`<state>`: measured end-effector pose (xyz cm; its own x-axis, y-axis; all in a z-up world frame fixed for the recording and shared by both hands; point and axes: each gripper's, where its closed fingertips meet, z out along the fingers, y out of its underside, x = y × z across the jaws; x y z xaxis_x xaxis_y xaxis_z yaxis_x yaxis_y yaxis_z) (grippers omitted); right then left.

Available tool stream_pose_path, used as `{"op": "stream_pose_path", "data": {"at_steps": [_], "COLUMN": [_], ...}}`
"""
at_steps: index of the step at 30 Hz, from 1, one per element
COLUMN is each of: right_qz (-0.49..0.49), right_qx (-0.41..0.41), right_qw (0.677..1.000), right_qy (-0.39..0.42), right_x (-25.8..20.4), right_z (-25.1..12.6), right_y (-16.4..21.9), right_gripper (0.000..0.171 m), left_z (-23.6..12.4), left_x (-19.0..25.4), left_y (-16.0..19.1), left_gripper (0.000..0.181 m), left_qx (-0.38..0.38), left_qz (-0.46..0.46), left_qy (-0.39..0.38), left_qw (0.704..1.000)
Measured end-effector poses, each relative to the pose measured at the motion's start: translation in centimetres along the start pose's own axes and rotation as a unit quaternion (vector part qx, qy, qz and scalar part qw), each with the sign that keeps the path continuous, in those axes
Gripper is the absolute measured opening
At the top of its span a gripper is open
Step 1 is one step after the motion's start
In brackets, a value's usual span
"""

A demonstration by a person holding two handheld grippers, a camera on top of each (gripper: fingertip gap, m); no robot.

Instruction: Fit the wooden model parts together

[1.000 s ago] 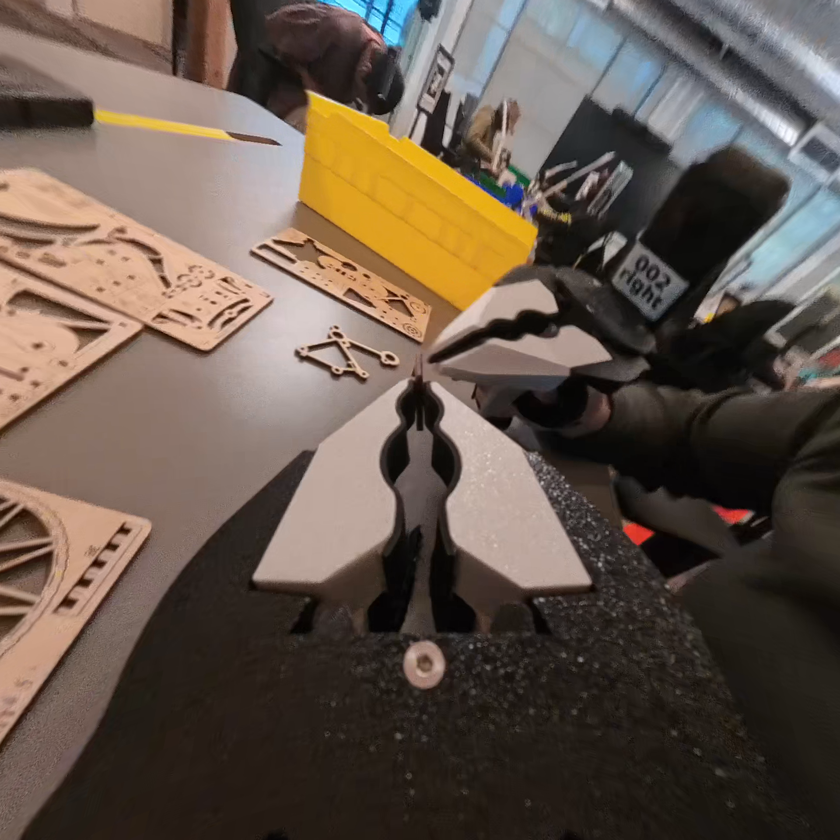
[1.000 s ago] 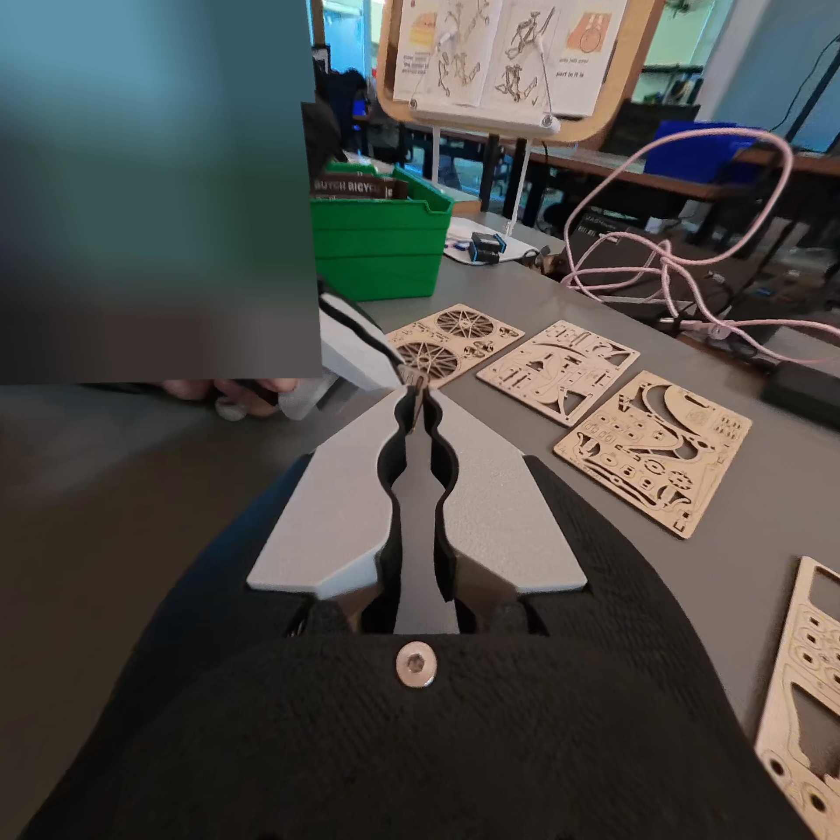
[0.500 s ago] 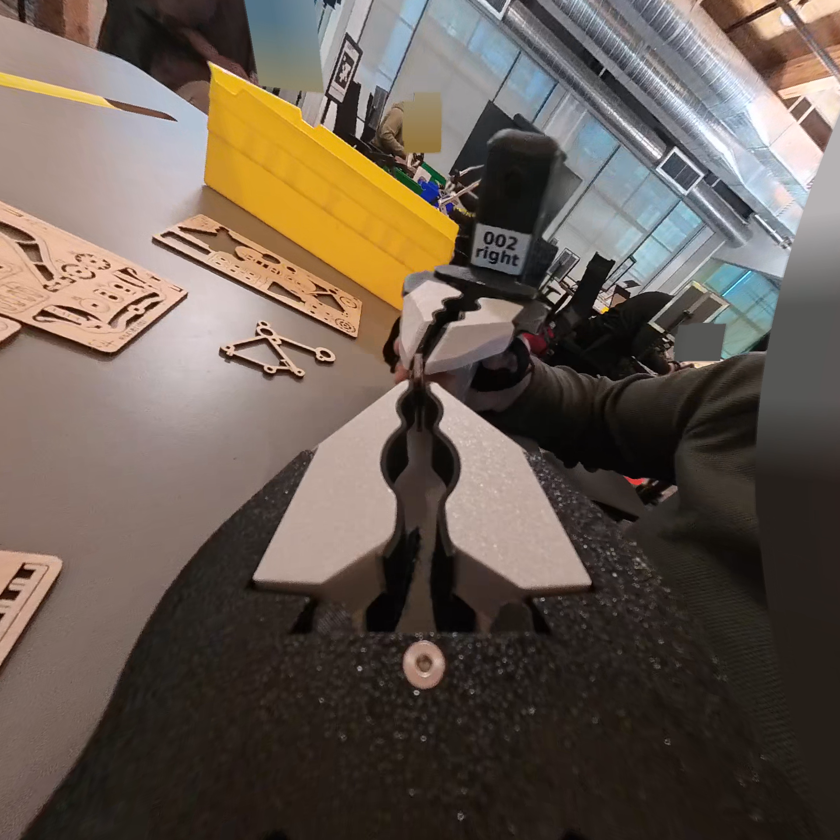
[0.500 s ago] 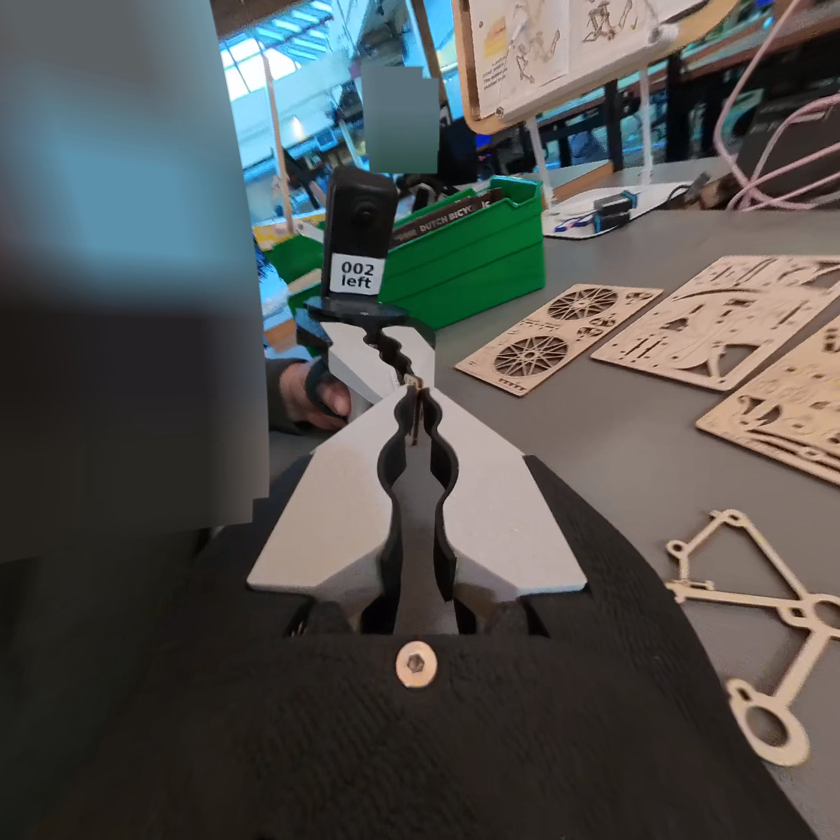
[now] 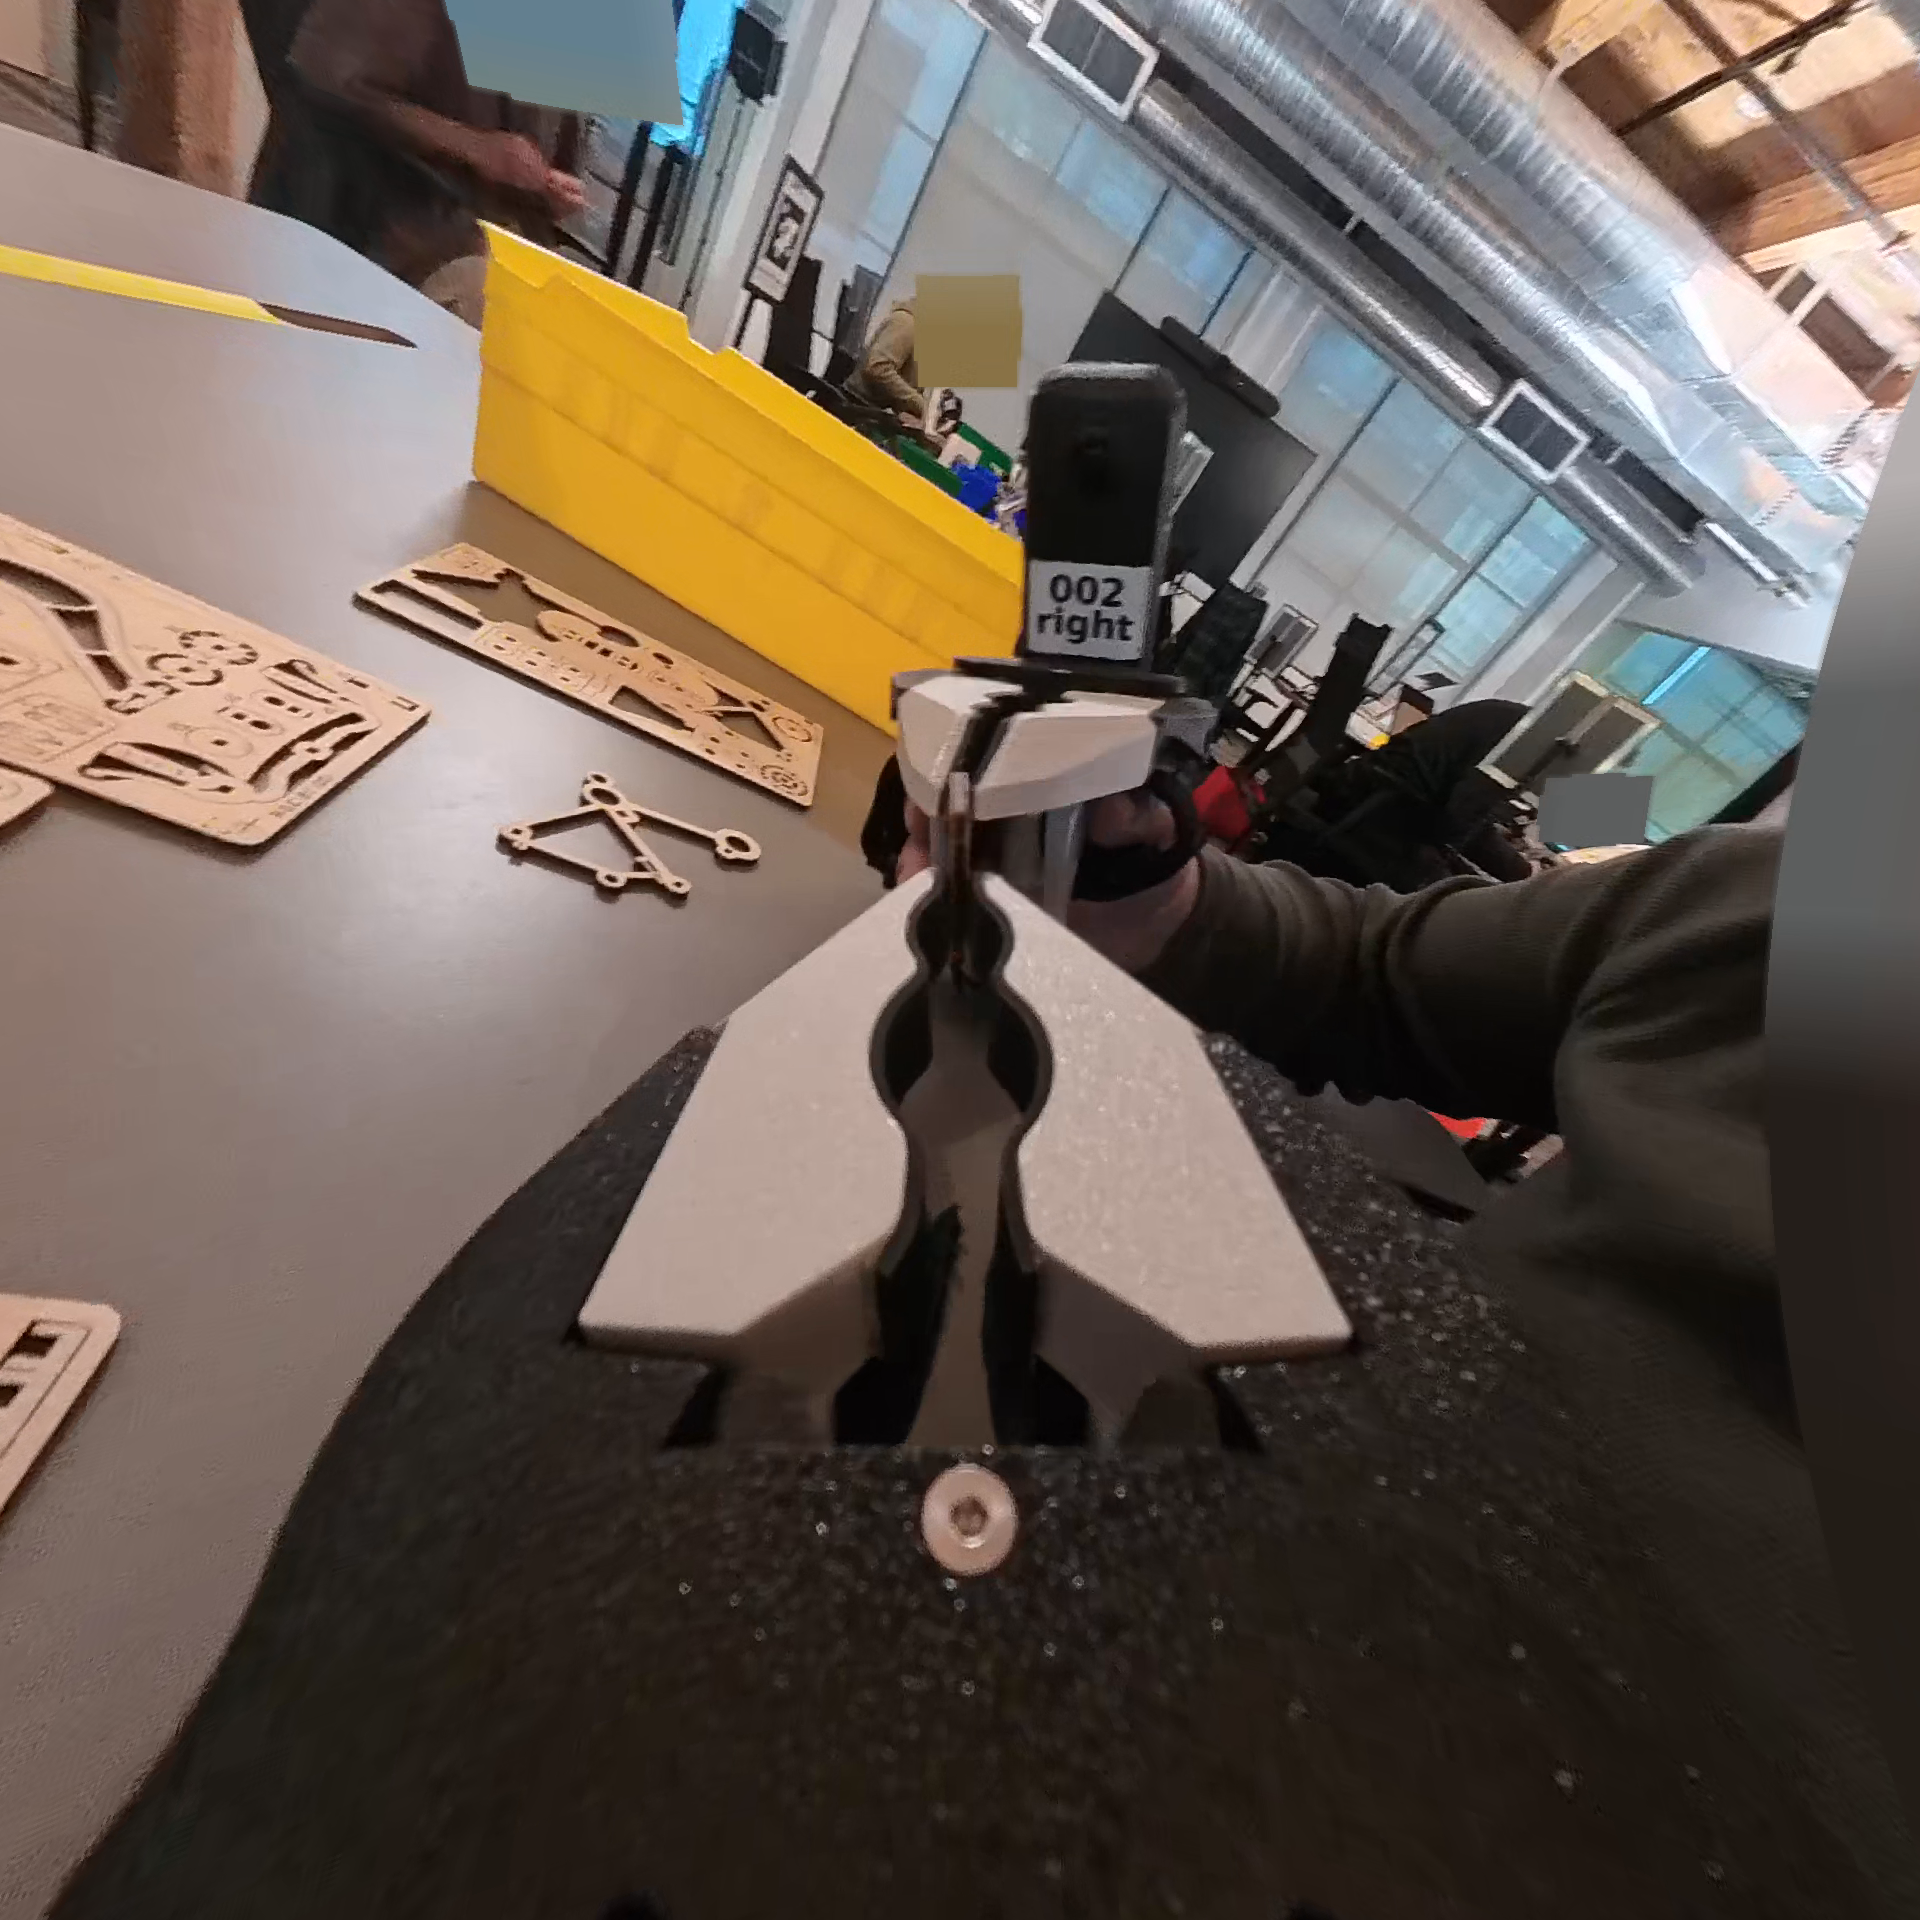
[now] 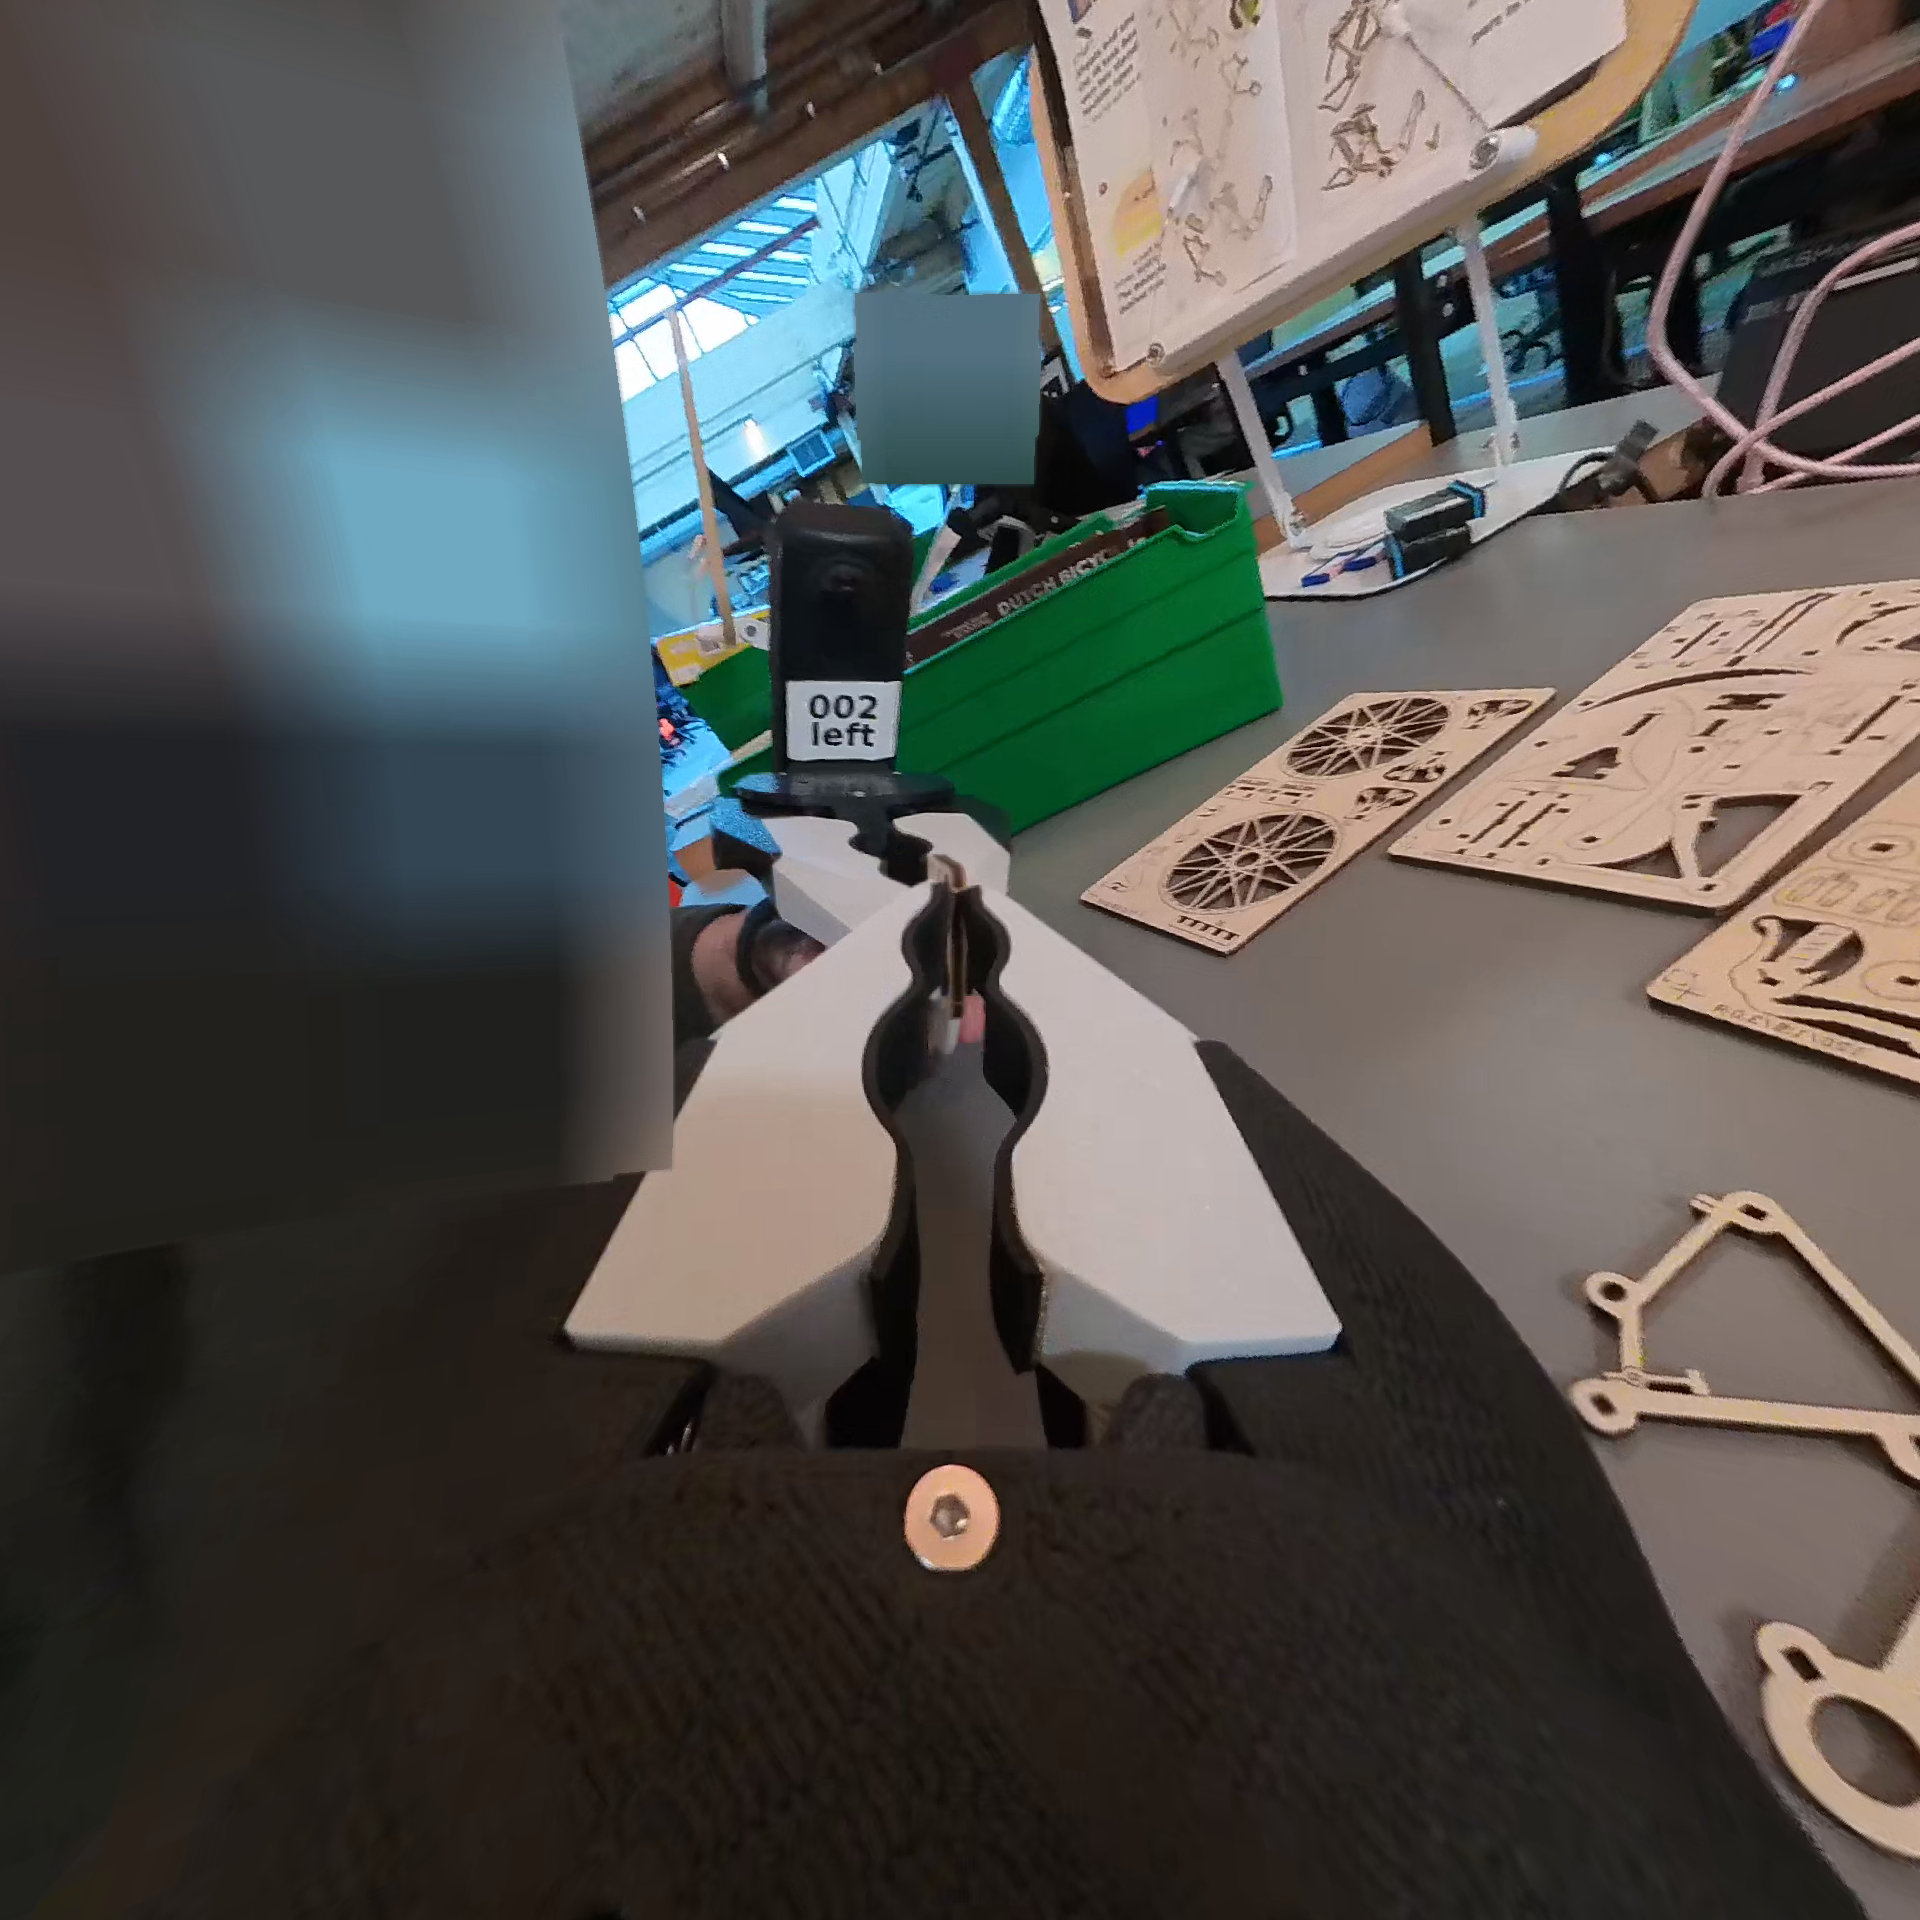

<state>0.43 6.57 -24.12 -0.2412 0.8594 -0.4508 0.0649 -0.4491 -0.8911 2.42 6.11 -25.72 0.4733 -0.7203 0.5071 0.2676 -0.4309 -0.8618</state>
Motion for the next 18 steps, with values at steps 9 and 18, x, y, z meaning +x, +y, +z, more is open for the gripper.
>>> {"op": "stream_pose_path", "data": {"at_steps": [9,18], "right_qz": [-0.046,-0.021], "right_qx": [-0.032,-0.029], "right_qw": [0.998,0.999], "right_qy": [0.033,0.026], "right_x": [0.4,0.5], "right_z": [0.5,0.5], "right_y": [1.1,1.0], "right_gripper": [0.008,0.005], "left_z": [0.1,0.1], "left_x": [-0.7,-0.6], "left_y": [0.7,0.7], "left_gripper": [0.001,0.001], "left_qx": [-0.024,-0.024], "left_qz": [-0.015,-0.017], "left_qy": [-0.019,-0.016], "left_qw": [0.999,0.999]}}
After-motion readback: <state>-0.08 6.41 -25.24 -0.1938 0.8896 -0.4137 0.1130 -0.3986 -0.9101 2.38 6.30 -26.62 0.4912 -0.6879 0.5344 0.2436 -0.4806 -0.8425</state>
